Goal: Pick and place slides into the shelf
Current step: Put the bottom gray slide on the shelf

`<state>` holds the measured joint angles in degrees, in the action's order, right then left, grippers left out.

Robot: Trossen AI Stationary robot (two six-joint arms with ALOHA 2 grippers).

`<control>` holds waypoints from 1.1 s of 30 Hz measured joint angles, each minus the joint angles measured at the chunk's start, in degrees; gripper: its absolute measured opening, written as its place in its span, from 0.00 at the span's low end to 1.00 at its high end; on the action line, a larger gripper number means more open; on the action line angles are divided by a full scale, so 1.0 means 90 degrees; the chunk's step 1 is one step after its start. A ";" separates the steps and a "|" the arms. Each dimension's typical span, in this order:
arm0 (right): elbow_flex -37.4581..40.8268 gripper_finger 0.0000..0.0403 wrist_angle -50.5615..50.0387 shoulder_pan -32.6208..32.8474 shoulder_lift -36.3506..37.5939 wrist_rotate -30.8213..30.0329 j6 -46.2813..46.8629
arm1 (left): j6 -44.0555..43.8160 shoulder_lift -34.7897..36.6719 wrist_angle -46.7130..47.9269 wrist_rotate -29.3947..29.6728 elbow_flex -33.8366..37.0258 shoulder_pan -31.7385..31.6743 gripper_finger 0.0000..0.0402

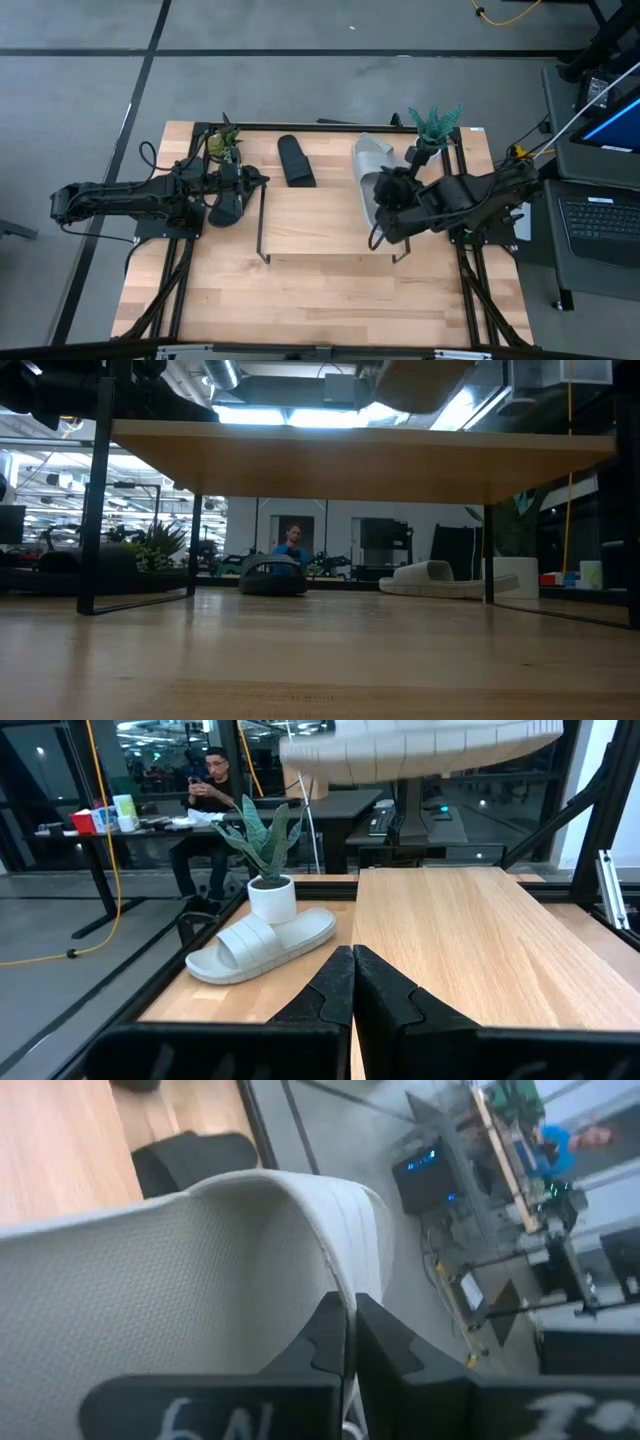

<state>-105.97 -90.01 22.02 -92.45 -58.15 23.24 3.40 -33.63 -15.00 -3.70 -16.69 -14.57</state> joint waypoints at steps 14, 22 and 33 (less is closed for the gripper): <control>0.1937 0.03 -0.0001 0.0029 0.0166 0.0671 0.1528 | 0.0024 0.0000 0.0000 0.0000 0.0000 0.0001 0.00; 0.1692 0.03 0.0005 0.0034 0.0171 0.1302 0.1352 | 0.0027 0.0000 0.0000 0.0002 0.0000 0.0000 0.00; 0.1719 0.03 0.0002 0.0213 0.0171 0.1309 0.1398 | 0.0029 0.0000 0.0000 0.0000 0.0000 0.0002 0.00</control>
<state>-90.50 -90.00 23.94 -90.91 -46.37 35.82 3.66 -33.63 -15.00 -3.70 -16.69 -14.55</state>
